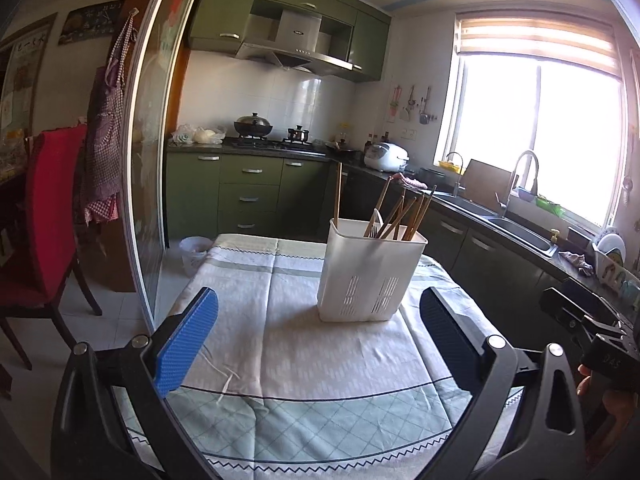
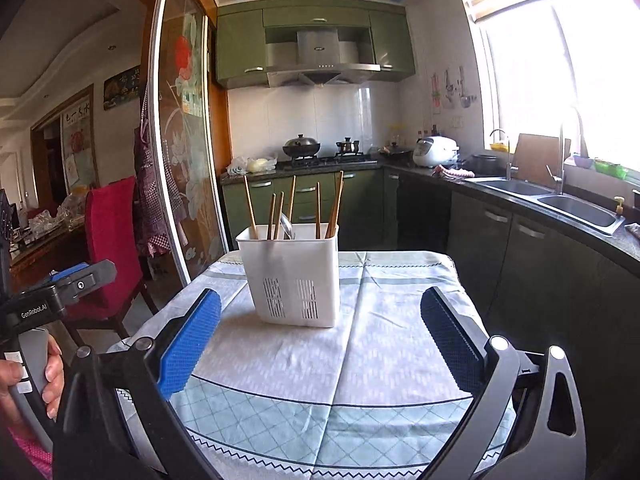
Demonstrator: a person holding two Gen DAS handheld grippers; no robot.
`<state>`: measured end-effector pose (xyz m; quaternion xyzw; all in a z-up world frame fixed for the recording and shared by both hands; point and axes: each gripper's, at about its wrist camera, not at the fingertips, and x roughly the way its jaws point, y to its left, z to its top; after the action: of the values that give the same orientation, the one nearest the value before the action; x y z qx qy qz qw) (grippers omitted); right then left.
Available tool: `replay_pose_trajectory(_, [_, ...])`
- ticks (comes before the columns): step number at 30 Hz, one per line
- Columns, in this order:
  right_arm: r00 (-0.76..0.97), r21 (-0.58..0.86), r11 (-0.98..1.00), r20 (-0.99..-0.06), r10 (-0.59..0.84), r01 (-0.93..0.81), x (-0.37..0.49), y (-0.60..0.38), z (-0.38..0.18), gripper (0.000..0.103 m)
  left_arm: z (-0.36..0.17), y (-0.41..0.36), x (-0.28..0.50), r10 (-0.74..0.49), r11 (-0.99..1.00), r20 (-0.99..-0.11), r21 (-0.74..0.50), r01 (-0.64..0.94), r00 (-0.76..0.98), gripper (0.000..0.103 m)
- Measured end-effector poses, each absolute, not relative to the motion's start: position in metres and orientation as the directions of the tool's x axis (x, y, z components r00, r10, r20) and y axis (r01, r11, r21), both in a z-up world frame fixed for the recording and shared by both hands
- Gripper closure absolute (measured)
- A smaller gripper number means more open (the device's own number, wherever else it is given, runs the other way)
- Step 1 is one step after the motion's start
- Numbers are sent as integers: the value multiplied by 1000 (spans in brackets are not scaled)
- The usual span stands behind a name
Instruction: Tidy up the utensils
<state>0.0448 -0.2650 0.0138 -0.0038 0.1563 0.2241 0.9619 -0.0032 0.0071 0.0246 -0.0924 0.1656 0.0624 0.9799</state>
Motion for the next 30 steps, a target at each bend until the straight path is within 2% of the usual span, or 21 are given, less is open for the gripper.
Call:
replay_pose_trajectory(6, [856,60,905,-302,419,-421,23,-273,9,5,22,-3,-24,124,978,-345,-113,-173,930,7])
replay_pose_trajectory(12, [862,49,914,-317,396,-402,18,-281,3,5,19,-9,-29,86,980,-374,-134,-145,923,7])
replay_pose_trajectory(30, [868,40,916,-303,392,-400,8,-287,9,5,22,-16,-39,66,983,-366,-136,-123,928,7])
